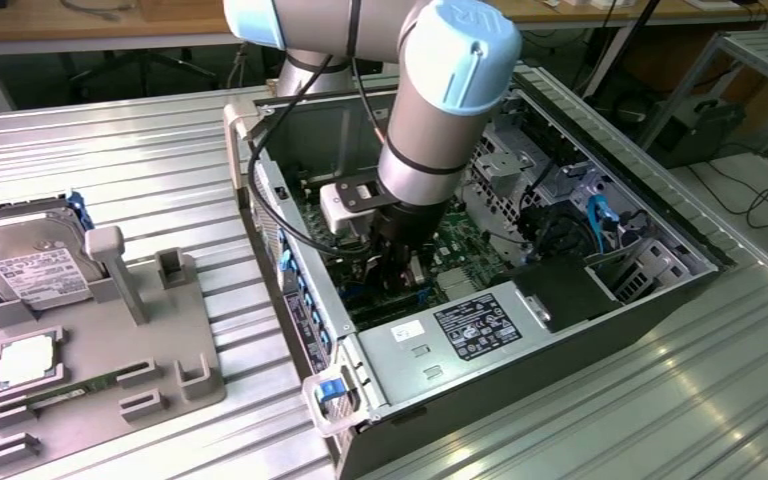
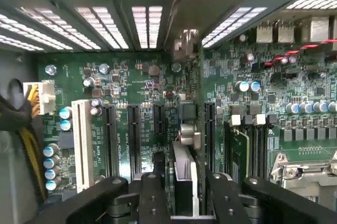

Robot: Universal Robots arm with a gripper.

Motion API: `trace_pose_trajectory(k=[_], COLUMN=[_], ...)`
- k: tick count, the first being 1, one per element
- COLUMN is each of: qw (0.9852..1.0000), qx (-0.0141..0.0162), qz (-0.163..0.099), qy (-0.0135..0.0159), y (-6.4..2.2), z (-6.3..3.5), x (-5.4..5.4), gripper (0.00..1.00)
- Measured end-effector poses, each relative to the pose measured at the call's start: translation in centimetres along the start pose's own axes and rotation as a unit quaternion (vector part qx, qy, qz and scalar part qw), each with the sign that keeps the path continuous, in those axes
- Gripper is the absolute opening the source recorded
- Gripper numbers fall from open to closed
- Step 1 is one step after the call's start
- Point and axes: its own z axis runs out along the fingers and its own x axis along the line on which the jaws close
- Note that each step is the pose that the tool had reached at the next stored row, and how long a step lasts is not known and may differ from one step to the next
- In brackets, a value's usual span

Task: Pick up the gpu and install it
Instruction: 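Insert the gpu into the slot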

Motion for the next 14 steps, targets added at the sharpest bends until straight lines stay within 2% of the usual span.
trace_pose_trajectory(k=[1,3,9,14], qw=[1.0,1.0,1.0,1.0], qx=[0.0002,0.0008,0.0037,0.005], qz=[0.0,0.0,0.0,0.0], qy=[-0.0004,0.0009,0.0032,0.0056], y=[0.0,0.0,0.06,0.11], z=[-0.01,-0.33,-3.21,-5.55], x=[0.0,0.0,-0.3,-0.6], gripper=[0.35,0.35,0.35,0.35])
